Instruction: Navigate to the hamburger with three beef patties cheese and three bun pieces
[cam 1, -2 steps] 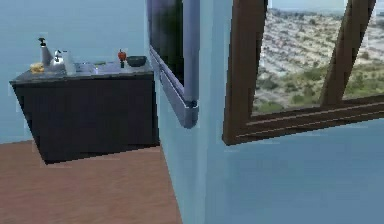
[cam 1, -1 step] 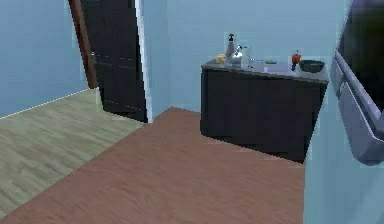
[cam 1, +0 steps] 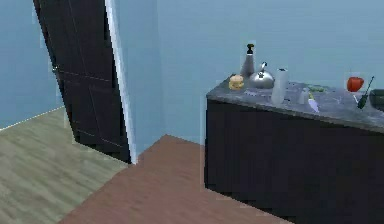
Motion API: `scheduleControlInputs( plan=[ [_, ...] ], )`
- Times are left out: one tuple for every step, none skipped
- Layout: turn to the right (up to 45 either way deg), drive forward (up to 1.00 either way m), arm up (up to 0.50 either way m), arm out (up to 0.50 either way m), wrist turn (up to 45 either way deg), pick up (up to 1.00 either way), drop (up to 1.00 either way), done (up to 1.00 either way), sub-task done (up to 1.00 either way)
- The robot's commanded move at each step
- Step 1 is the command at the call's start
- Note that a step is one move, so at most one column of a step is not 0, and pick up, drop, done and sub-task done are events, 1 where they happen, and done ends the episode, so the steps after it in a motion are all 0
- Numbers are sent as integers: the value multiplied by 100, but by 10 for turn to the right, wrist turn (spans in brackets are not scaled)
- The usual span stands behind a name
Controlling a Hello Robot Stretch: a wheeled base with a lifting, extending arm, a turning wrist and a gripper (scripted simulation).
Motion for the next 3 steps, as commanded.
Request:
scheduleControlInputs(
  plan=[
    [240,0,0,0,0,0,0,0,0],
    [0,65,0,0,0,0,0,0,0],
    [-180,0,0,0,0,0,0,0,0]
  ],
)
